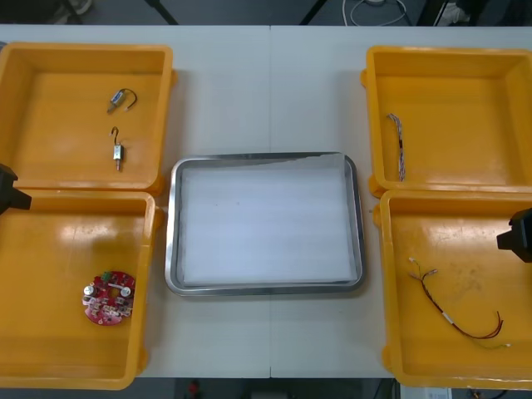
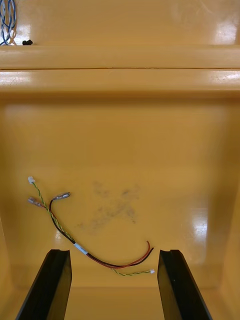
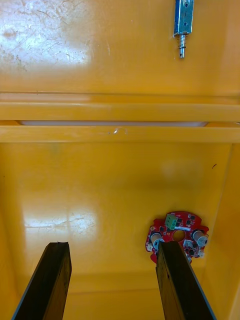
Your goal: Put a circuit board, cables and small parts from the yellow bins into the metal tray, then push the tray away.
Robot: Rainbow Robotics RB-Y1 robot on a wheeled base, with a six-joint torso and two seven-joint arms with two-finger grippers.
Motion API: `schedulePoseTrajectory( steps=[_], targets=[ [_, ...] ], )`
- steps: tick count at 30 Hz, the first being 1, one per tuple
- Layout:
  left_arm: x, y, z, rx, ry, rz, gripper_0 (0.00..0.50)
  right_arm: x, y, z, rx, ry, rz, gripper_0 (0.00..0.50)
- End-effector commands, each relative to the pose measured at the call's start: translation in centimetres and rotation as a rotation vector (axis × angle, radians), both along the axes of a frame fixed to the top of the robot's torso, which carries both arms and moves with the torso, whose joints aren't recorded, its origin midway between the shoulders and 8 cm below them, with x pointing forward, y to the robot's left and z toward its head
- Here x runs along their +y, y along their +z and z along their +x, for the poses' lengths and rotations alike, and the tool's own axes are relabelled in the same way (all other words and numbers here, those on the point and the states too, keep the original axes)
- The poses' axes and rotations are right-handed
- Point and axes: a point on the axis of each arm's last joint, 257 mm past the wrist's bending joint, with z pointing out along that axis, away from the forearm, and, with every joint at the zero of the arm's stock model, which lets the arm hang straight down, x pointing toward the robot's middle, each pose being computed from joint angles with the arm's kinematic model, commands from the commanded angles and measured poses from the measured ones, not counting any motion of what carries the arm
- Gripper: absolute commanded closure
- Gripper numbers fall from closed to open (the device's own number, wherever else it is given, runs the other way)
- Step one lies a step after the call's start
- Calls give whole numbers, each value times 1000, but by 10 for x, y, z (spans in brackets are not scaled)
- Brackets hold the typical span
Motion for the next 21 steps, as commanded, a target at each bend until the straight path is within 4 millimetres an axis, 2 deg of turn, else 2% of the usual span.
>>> schedulePoseTrajectory(
  steps=[1,21],
  targets=[
    [11,11,-5,-15,-52,72,0,-17,9,-3,-9,-47,-17,0],
    [11,11,-5,-15,-52,72,0,-17,9,-3,-9,-47,-17,0]
  ],
)
